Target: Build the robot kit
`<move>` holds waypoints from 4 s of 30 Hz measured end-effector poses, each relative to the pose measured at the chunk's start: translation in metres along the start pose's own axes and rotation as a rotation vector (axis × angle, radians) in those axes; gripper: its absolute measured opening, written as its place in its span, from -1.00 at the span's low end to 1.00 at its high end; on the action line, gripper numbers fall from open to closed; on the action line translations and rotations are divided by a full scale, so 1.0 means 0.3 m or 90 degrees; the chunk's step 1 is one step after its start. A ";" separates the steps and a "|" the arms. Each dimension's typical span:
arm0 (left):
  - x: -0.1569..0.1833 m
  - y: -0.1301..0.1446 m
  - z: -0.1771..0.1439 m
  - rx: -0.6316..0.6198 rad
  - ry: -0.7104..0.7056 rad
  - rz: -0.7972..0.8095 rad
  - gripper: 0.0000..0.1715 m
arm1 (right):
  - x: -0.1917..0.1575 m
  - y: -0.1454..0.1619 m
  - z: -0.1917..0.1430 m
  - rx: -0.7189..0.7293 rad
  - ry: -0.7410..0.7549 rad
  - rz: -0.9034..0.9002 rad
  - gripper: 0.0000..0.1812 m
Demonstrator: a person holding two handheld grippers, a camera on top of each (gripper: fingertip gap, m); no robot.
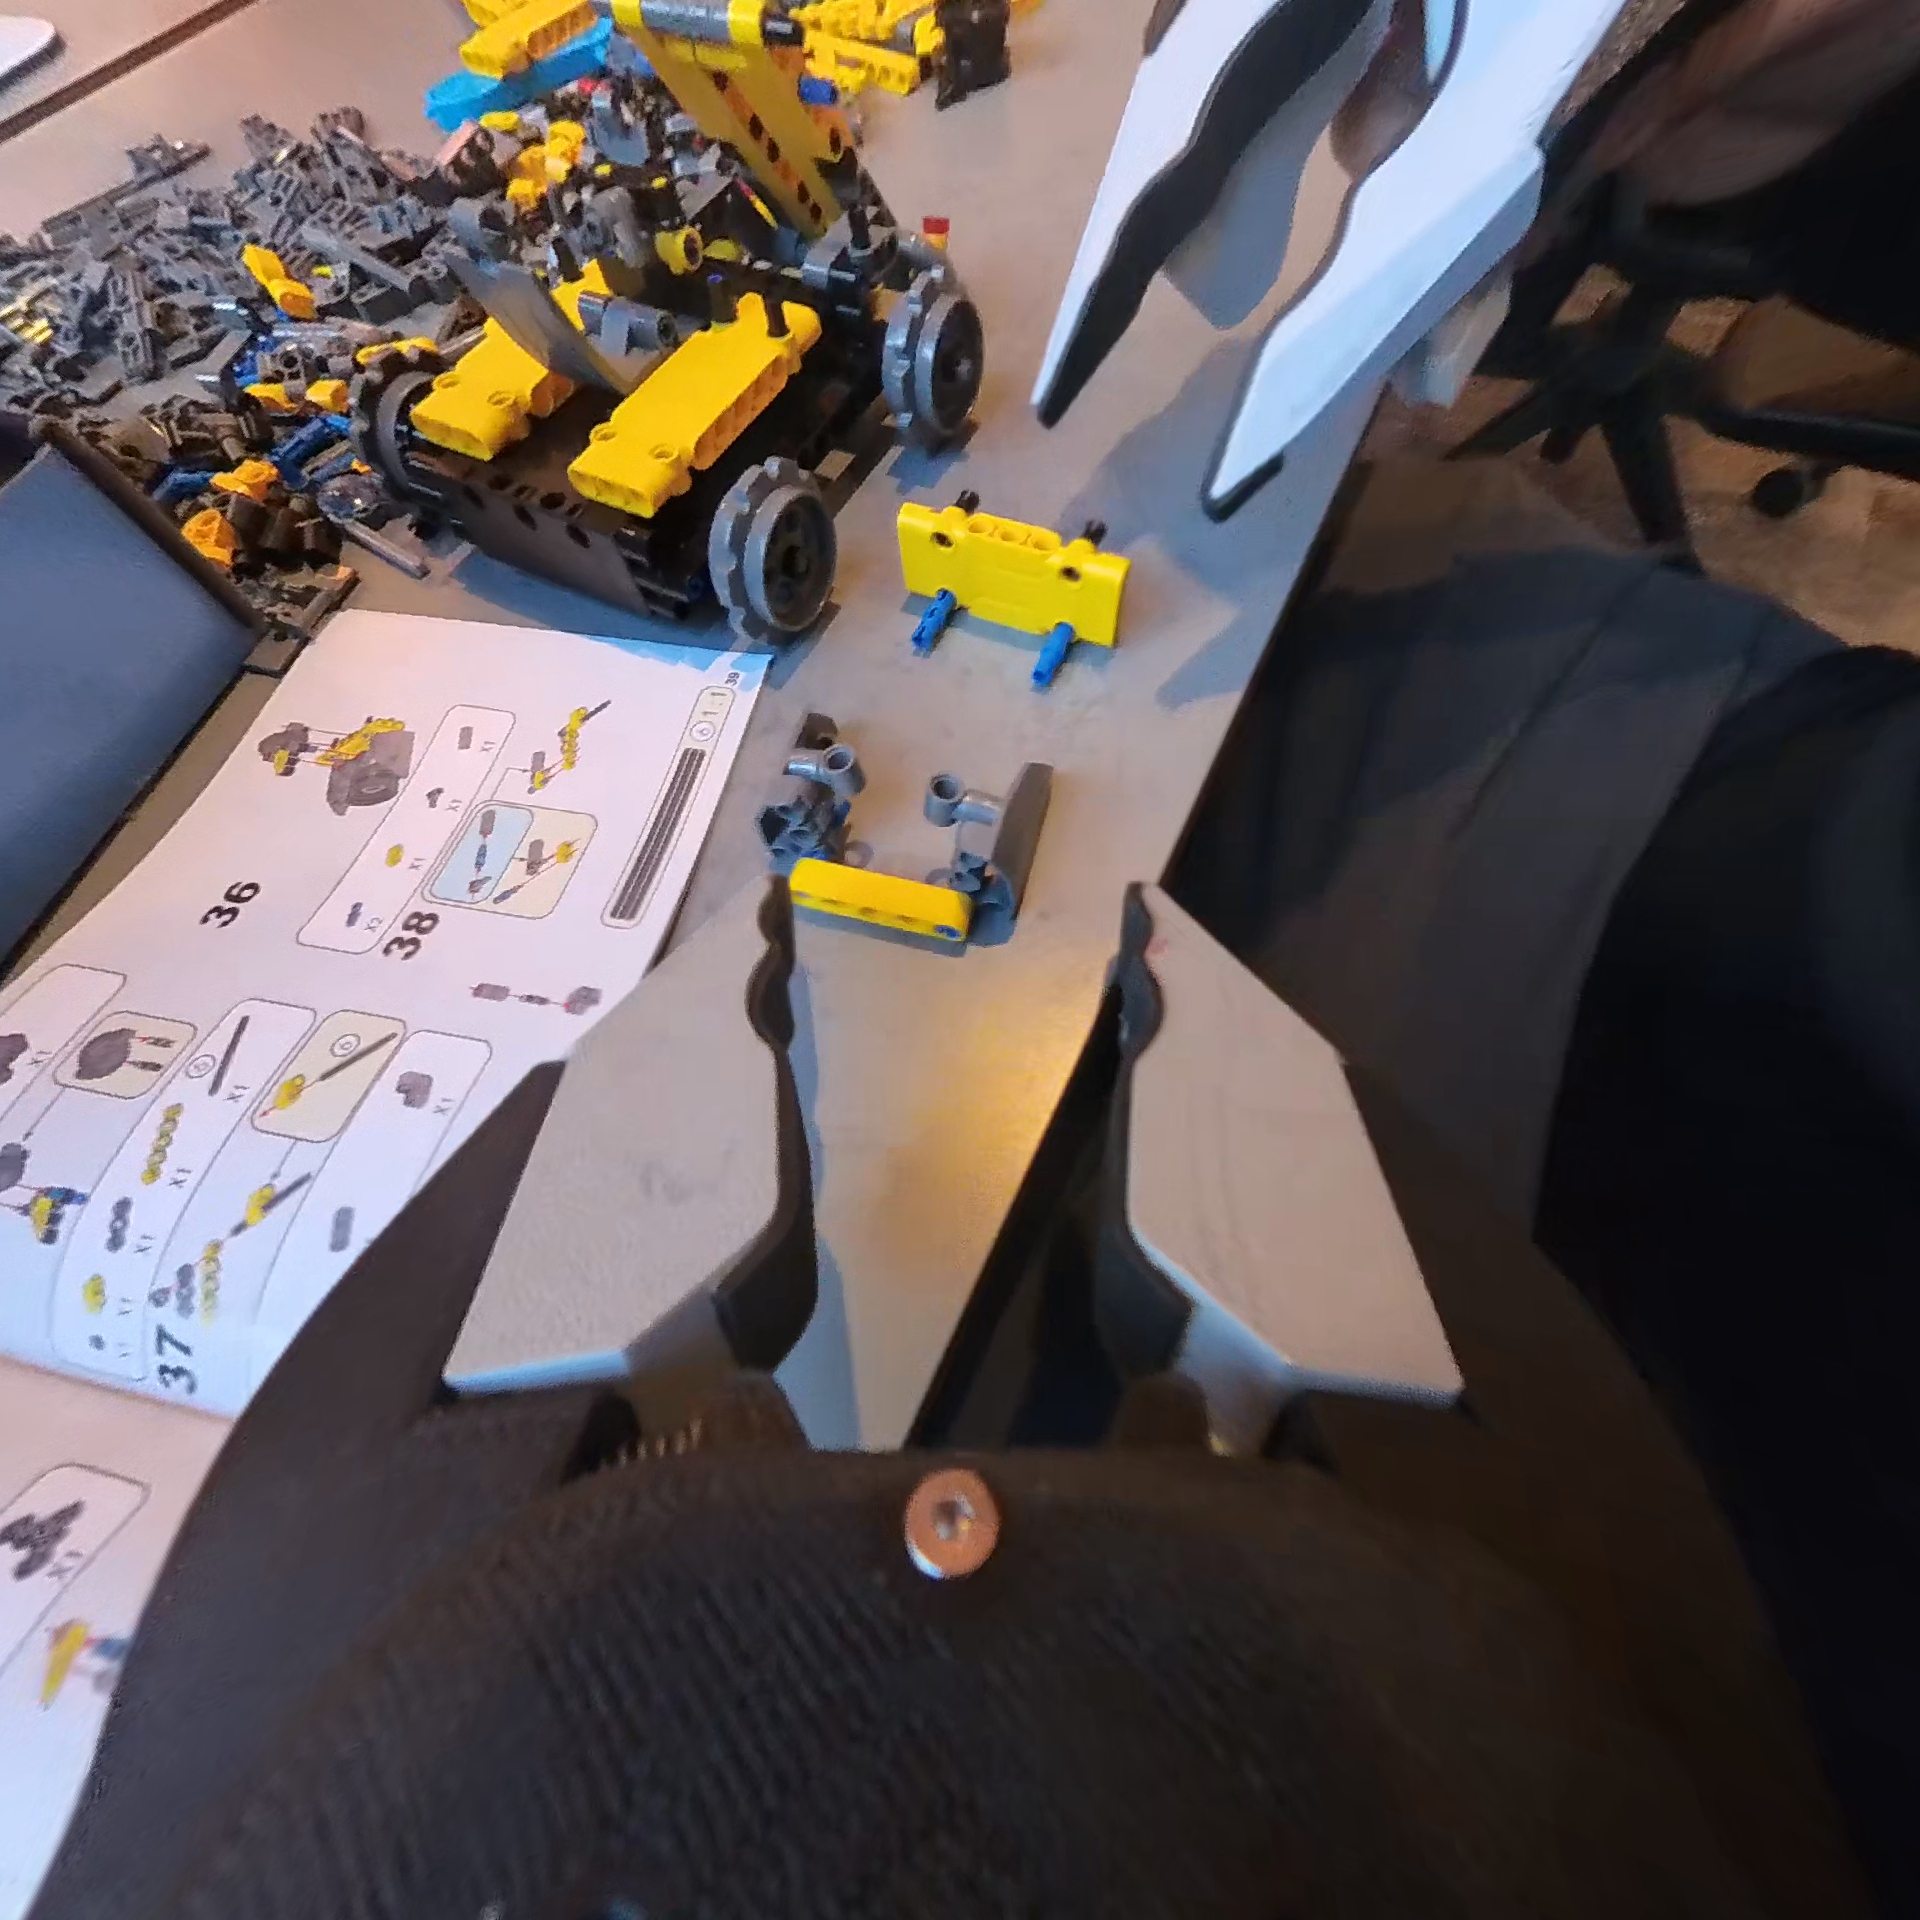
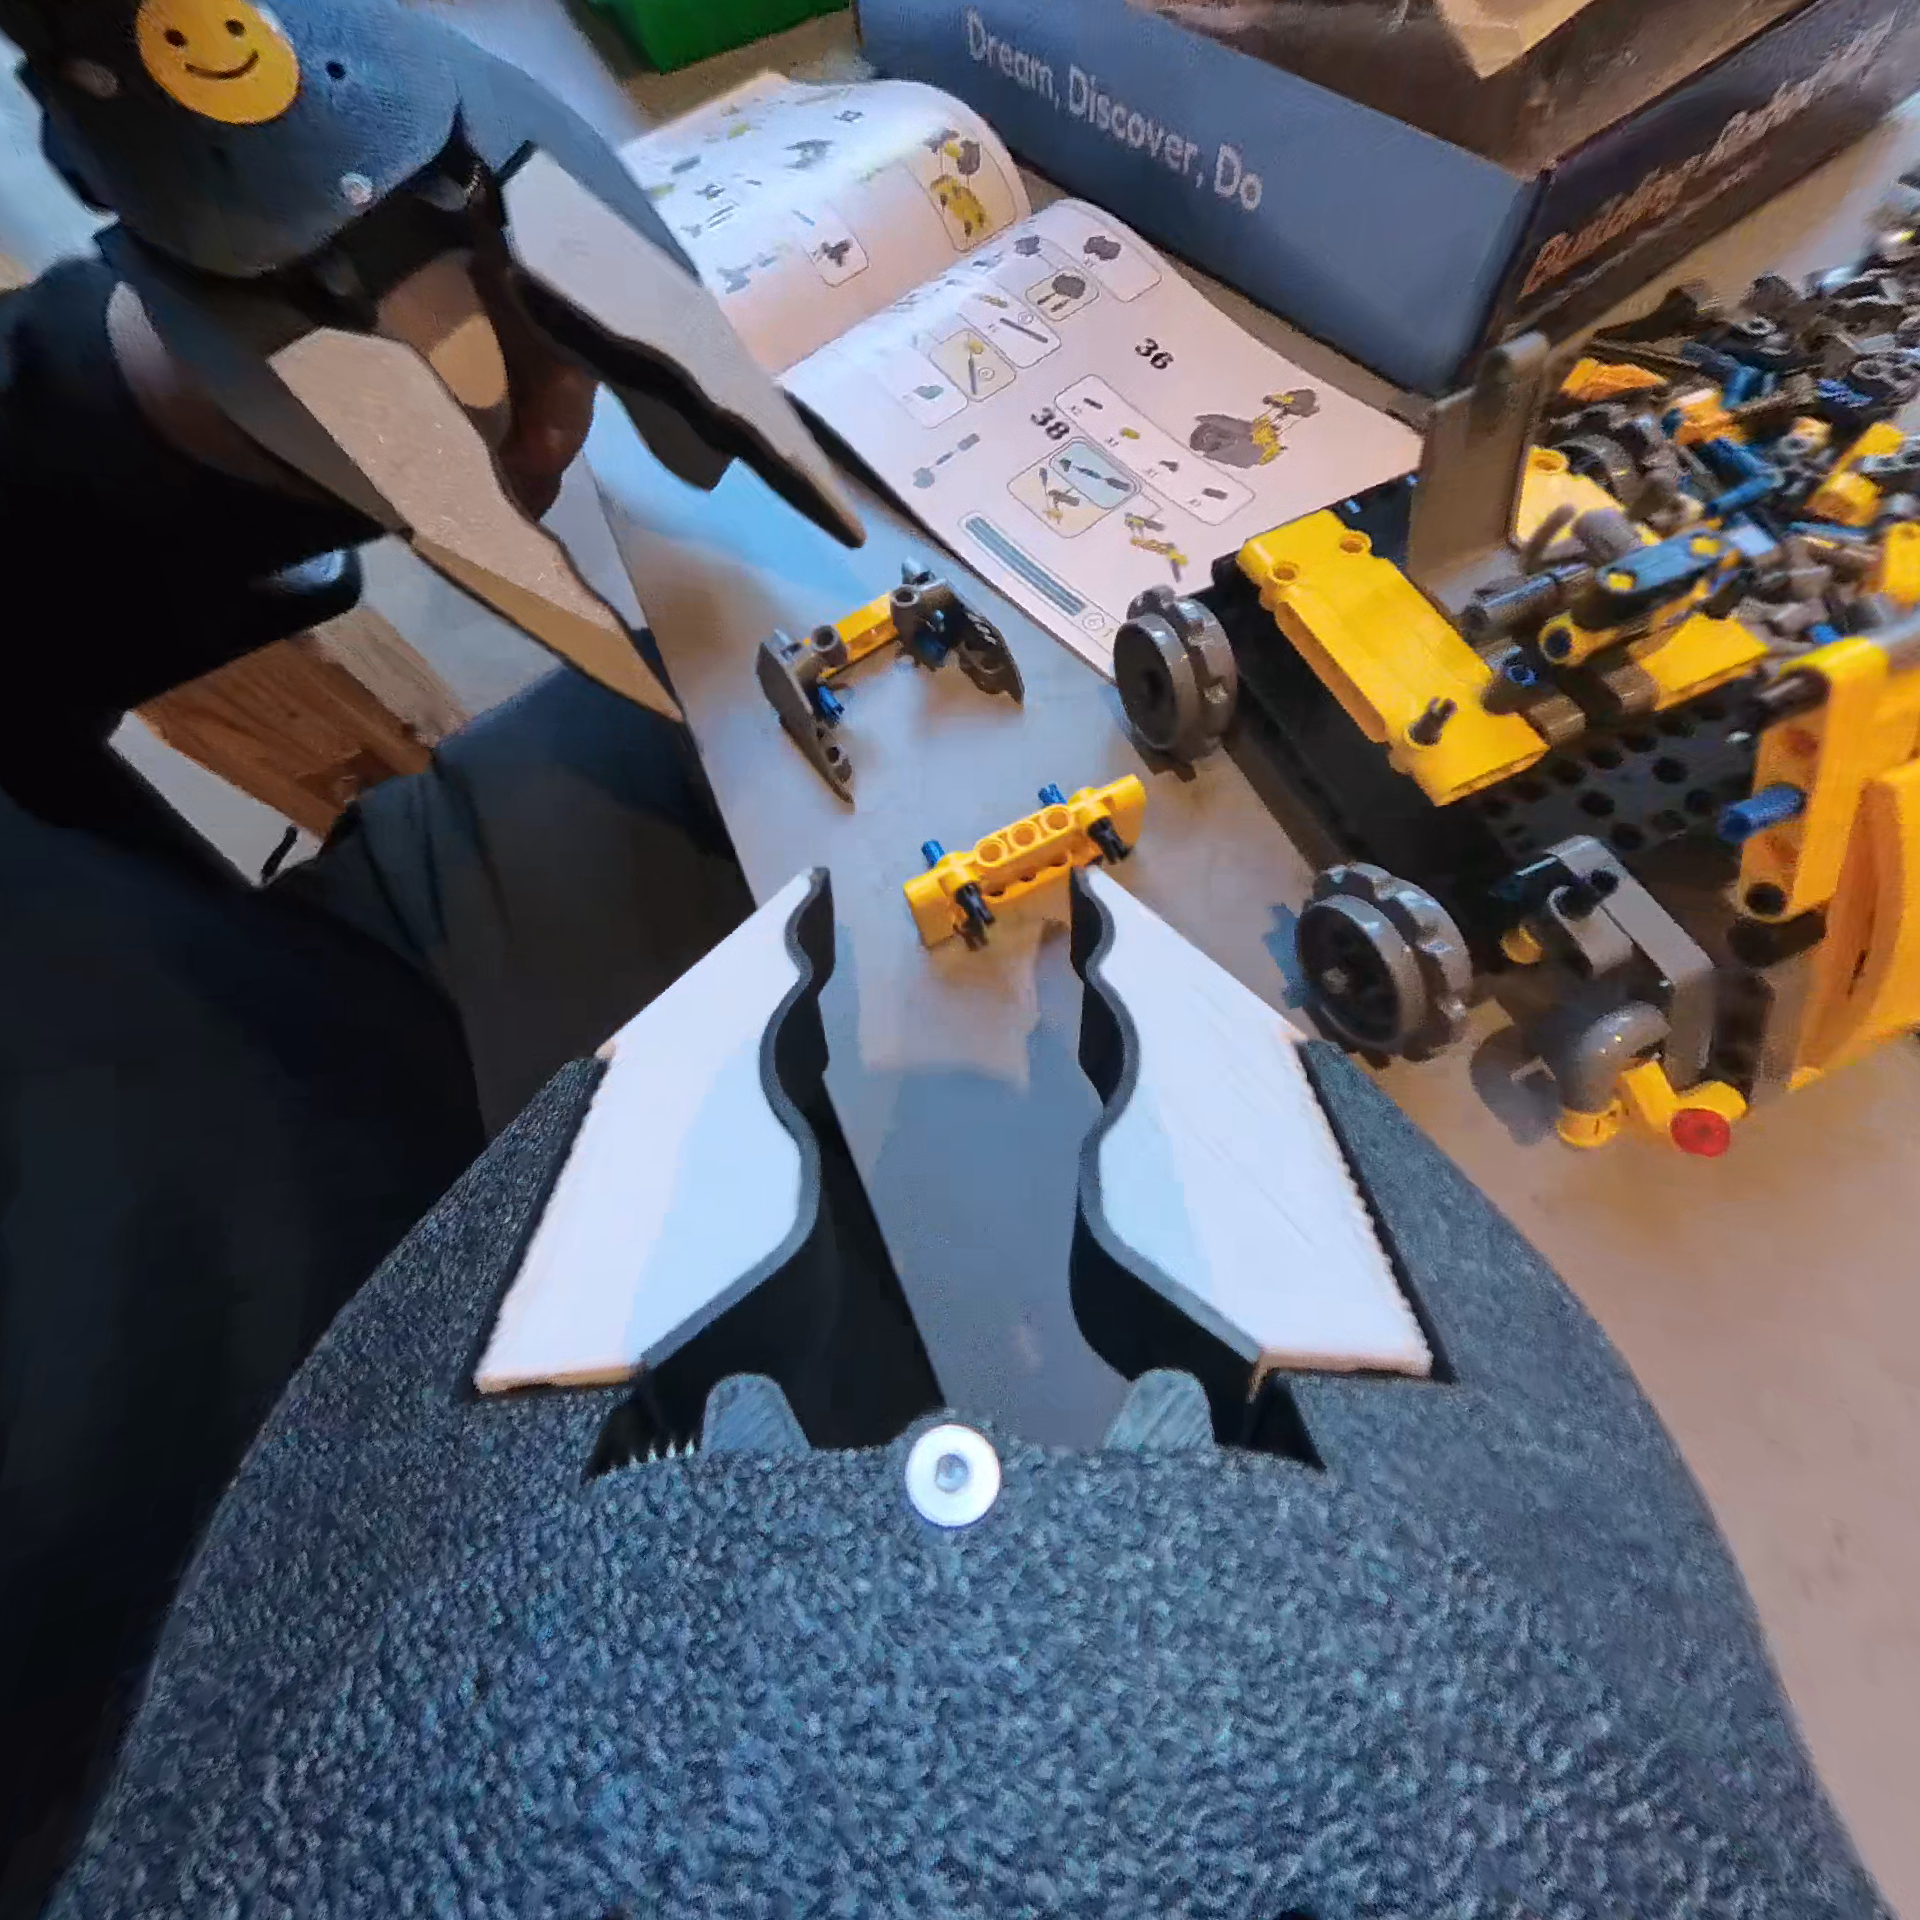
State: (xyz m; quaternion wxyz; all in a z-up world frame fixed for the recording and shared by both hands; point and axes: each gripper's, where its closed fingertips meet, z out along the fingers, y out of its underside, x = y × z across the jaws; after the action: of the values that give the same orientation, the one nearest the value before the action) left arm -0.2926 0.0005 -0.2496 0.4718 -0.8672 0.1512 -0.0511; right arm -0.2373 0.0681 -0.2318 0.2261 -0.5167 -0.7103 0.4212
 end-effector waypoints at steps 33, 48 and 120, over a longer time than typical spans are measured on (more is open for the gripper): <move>0.004 -0.008 0.128 -0.074 0.021 -0.037 -0.30 | 0.011 0.043 0.091 -0.072 -0.082 -0.151 -0.65; -0.008 -0.028 0.088 -0.067 0.000 -0.075 -0.22 | 0.023 0.050 0.080 -0.070 -0.051 -0.146 -0.70; 0.025 -0.008 0.085 -0.188 0.090 0.069 -0.07 | 0.011 0.080 0.075 -0.099 -0.056 -0.155 -0.59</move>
State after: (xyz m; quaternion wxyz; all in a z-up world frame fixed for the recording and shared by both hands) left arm -0.2790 0.0201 -0.2619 0.3293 -0.9120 0.2361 -0.0636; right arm -0.2425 0.0657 -0.2645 0.2033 -0.4236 -0.8075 0.3566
